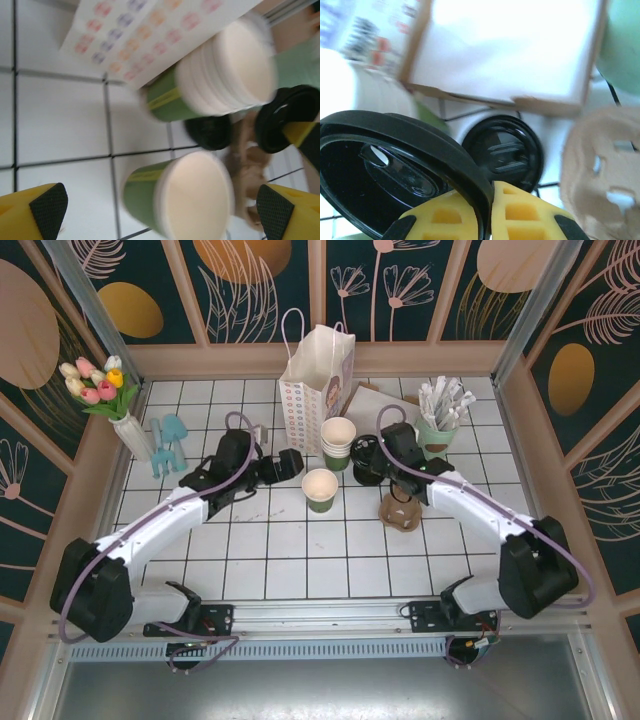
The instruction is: Pack the takeout coffee
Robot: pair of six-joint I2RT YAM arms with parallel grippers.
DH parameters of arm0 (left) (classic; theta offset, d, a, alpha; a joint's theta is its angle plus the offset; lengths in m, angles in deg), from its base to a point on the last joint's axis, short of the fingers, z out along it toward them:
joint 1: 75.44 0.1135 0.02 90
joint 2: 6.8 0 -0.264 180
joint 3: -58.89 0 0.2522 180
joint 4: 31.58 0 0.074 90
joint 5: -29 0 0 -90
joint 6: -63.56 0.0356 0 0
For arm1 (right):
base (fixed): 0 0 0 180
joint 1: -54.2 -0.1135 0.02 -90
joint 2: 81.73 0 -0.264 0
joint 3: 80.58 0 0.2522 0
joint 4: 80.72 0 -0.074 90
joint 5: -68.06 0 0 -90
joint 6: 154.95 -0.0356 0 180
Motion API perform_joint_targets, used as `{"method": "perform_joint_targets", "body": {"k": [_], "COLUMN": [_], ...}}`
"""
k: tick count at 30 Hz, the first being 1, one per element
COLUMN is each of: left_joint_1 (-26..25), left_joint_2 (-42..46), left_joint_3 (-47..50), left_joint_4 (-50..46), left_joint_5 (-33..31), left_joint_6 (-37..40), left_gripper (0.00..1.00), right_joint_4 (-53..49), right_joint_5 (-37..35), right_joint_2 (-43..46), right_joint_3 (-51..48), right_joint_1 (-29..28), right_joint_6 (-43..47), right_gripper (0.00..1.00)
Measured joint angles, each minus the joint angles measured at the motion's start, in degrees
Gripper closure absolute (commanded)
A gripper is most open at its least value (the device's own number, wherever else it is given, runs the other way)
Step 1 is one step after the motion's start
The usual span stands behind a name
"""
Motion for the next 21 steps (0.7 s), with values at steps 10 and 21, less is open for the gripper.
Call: {"method": "perform_joint_targets", "body": {"k": [10,21], "left_joint_1": [0.0,-0.1], "left_joint_2": [-4.1,-7.3], "left_joint_3": [-21.9,-25.6], "left_joint_4": [-3.6,-9.6], "left_joint_5": [5.1,0.6], "left_joint_6": [11.5,23.2], "left_gripper": [0.21,0.30], "right_joint_4": [-5.8,-16.7], "right_joint_5": [-1.0,-0.4], "right_joint_2": [-3.8,-12.1], "right_joint_3": [19.8,32.6], "right_joint_1": [-6.4,-8.7], "right_joint_6": [21.2,23.5], "right_gripper": [1.00,1.00]}}
